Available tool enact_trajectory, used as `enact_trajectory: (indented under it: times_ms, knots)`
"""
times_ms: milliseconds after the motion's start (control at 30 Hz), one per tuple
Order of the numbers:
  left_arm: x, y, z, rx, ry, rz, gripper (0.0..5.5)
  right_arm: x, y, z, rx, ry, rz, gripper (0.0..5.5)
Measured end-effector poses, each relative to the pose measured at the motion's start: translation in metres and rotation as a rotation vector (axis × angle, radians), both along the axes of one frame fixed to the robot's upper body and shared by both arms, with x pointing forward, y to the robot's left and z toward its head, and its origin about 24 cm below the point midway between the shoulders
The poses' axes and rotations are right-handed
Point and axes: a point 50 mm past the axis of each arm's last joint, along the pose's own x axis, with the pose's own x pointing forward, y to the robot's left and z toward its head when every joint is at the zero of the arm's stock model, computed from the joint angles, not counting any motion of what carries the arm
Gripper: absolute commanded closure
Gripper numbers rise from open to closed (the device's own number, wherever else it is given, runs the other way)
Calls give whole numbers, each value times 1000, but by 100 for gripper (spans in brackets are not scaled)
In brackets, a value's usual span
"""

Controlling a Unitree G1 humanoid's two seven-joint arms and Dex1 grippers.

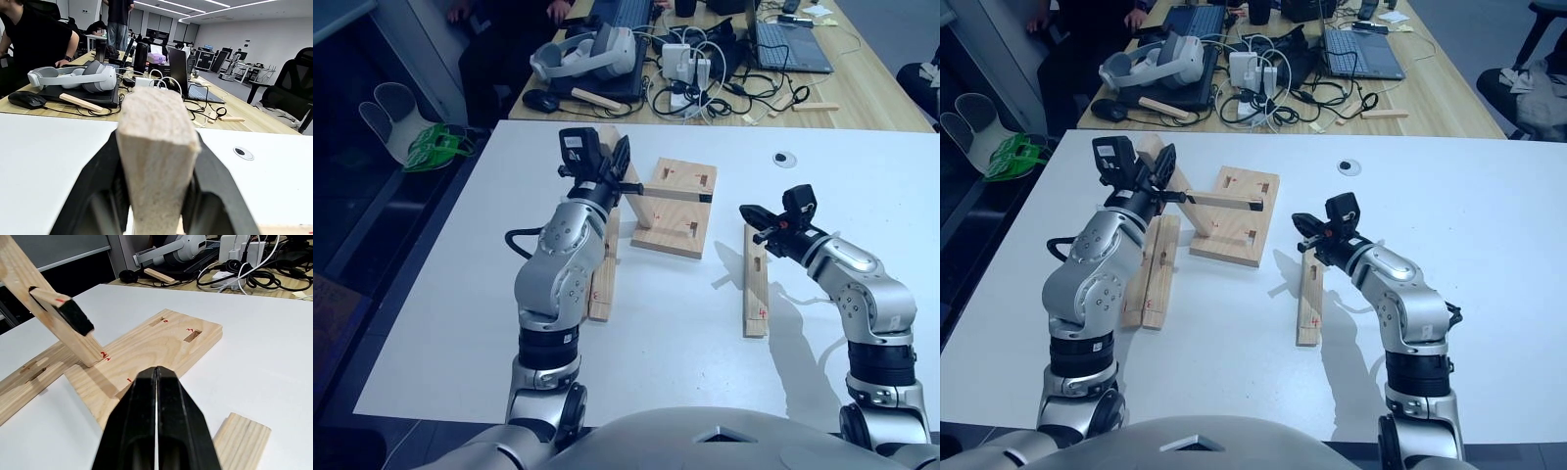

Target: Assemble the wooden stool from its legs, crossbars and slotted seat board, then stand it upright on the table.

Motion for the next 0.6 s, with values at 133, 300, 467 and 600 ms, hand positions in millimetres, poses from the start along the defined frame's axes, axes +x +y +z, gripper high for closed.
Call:
enact_trajectory:
  times_ms: [133, 300, 467, 600]
  knots:
    - [-2, -6, 2, -37, -38, -35, 359, 1, -4, 2, 40, -4, -27, 550]
    - [-7, -14, 72, -55, -405, -85, 286, 3, -5, 4, 70, -6, -42, 550]
    - [-15, 44, 101, 63, -511, 139, 263, 3, -13, 9, 133, -23, -122, 550]
    - [-19, 112, 64, 110, -171, 401, 209, -5, -22, 10, 176, -22, -192, 550]
